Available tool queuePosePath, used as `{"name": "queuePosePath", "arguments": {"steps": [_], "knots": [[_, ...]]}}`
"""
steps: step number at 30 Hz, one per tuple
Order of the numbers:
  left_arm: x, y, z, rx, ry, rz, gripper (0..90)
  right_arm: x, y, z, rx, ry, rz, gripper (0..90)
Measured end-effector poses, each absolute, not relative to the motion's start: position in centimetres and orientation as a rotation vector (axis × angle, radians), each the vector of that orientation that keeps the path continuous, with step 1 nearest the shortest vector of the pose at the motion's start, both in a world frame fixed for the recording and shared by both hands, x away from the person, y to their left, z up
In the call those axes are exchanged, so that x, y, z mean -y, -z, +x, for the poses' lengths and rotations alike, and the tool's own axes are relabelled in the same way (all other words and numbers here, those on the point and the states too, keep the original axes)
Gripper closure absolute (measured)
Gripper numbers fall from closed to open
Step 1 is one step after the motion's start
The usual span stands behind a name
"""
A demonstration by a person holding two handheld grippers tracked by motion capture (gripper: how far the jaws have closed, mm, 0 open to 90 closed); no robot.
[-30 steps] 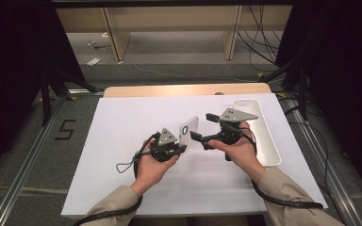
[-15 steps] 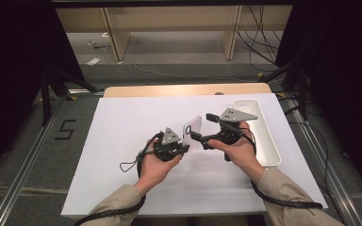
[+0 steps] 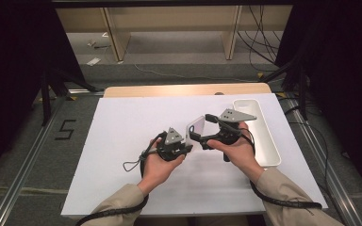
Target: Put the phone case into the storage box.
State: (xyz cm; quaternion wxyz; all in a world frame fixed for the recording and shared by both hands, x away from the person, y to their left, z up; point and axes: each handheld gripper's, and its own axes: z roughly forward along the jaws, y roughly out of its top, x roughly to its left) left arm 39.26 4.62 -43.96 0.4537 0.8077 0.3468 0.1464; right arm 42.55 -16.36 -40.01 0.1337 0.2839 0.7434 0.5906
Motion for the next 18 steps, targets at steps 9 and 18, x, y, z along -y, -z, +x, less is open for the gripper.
{"name": "queuePosePath", "arguments": {"steps": [9,18], "knots": [[-4.18,43.93,39.18,-0.849,-0.360,1.993,80.8,16.21,40.11,42.48,-2.151,-1.708,0.824,5.1],[-3.73,43.93,39.16,-0.843,-0.356,1.995,80.8,16.25,40.08,42.45,-2.143,-1.705,0.831,5.7]]}}
